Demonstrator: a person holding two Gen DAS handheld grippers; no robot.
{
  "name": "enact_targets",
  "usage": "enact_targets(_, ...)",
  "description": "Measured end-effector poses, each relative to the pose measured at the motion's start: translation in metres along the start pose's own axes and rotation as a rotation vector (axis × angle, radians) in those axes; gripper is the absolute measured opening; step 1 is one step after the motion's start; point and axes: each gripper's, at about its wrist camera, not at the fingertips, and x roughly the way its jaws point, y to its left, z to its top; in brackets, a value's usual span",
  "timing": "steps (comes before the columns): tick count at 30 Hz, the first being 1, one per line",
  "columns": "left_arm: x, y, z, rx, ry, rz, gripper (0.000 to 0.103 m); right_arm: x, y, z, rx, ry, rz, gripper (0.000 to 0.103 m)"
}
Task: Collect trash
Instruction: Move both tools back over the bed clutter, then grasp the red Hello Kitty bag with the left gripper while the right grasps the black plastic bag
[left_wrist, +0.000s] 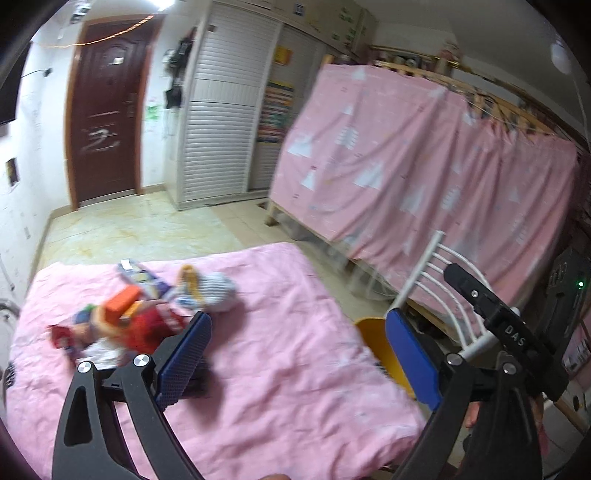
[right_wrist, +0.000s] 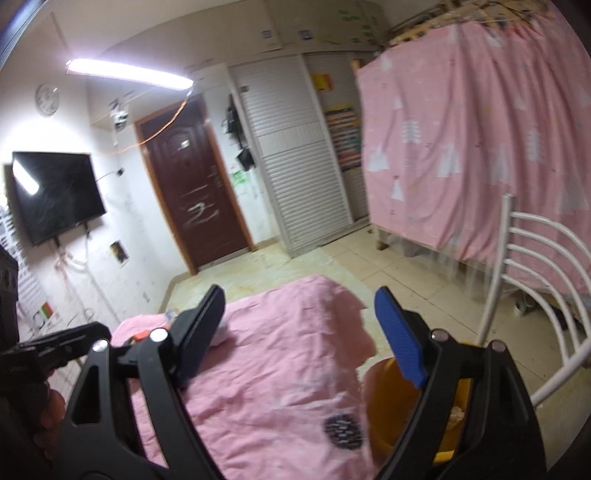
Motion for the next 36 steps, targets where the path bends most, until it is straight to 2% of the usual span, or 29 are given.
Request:
enact_targets(5,-0.015,0.045,0.001,-0.046,-0.016,0.077,0.087,0.019,0.033,-0.004,-0.053,0.048,0.056,0.08)
enact_targets(8,-0.016,0.075,0.001,-0.075,-0.013,0.121,0.087,0.032,0.053,-0.009,-0.091,0.084,0.09,0.085)
enact_targets(19,0.015,0.188,-0.006,-0.172,0.045,0.3,0.088,0.101,0.115,-0.05,-0.183,0.283,0.247,0.085)
enact_targets(22,0.021,0.215,-0.008,-0.2,0.052,0.328,0.088,0.119,0.129,-0.061,-0.201,0.341,0.291,0.093)
enact_targets(26,0.032,0.235,-0.014,-0.218,0.063,0.347,0.088,0.136,0.139,-0.07,-0.238,0.407,0.33,0.093)
enact_targets(32,0.047,0.25,-0.027,-0.219,0.116,0.302,0.088,0.149,0.147,-0.083,-0.272,0.486,0.362,0.097)
enact_targets(36,0.053,0.258,-0.037,-0.243,0.158,0.312,0.088,0.158,0.156,-0.092,-0.315,0.511,0.347,0.097)
